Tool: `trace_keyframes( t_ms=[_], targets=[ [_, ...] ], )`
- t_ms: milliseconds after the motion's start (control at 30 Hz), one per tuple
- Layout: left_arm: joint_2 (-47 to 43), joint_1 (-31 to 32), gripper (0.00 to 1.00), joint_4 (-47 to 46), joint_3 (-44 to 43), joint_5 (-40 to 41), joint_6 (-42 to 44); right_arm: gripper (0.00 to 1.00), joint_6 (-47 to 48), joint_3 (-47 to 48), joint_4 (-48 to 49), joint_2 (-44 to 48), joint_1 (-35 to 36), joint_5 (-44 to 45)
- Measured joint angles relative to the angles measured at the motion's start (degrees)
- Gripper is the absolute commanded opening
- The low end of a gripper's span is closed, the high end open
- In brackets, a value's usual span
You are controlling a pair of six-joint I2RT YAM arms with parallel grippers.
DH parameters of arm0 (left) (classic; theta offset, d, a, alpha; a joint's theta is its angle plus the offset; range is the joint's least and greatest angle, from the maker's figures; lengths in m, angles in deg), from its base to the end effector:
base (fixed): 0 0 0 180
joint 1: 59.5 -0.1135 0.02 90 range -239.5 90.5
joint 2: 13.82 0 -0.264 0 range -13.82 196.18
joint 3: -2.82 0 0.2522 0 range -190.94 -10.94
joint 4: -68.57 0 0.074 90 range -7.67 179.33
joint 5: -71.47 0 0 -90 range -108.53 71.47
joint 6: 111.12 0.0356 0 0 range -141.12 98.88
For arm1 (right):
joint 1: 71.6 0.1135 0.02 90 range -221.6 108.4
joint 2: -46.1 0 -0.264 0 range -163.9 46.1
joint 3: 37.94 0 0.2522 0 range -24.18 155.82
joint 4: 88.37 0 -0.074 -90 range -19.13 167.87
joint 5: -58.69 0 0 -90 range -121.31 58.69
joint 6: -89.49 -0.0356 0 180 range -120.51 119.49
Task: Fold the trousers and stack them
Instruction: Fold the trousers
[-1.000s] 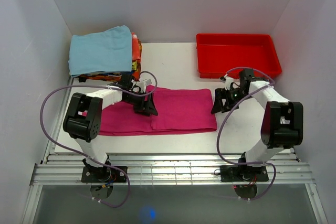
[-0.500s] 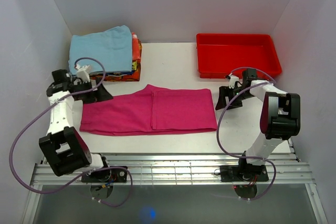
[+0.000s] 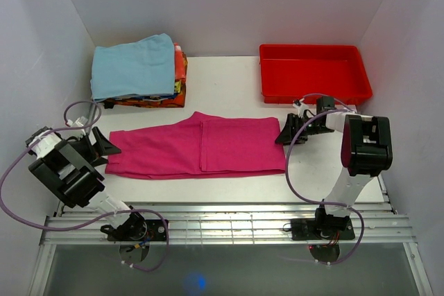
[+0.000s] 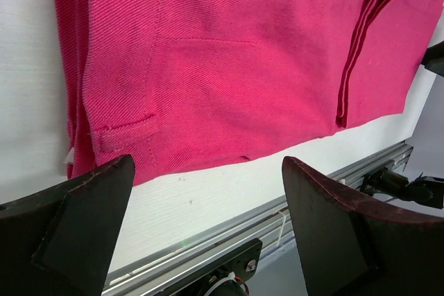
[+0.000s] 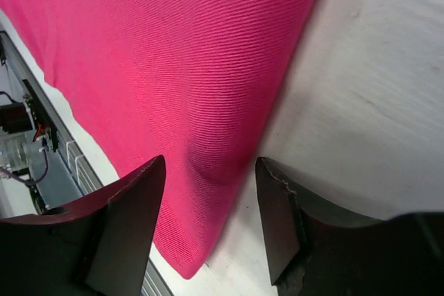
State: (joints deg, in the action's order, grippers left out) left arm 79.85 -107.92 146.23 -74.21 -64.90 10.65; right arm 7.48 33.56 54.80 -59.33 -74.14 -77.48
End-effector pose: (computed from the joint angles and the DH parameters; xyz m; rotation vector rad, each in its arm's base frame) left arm 0.1992 0.1857 0.2065 -0.4068 2.4986 -0.8905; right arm 0.3328 0.0109 0.1341 -0.3054 2.5394 1.0431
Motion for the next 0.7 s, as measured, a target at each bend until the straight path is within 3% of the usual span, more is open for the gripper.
trace_keyframes(
  t_ms=[267, 333, 467, 500, 700],
  targets=[
    [2.3, -0.2, 0.98, -2.9, 0.9, 0.5, 0.4, 0.63, -0.6, -2.9, 0.9, 0.4, 1.1, -3.6],
    [2.7, -0.2, 0.98, -3.5, 1.0, 0.7, 0.2, 0.6, -0.6, -3.8, 0.9, 1.1, 1.1, -3.7],
    [2.8, -0.2, 0.98, -5.1, 1.1, 0.9, -0.3, 0.28, -0.8, -5.2, 0.3, 1.3, 1.2, -2.5],
    [2.8, -0.2, 0.98, -5.5, 1.1, 0.9, -0.3, 0.08, -0.9, -5.2, 0.0, 1.0, 1.2, -1.7],
    [2.9, -0.2, 0.98, -6.1, 1.1, 1.8, 0.0, 0.08, -0.2, -5.1, -3.1, 1.6, 0.8, 1.5]
  ],
)
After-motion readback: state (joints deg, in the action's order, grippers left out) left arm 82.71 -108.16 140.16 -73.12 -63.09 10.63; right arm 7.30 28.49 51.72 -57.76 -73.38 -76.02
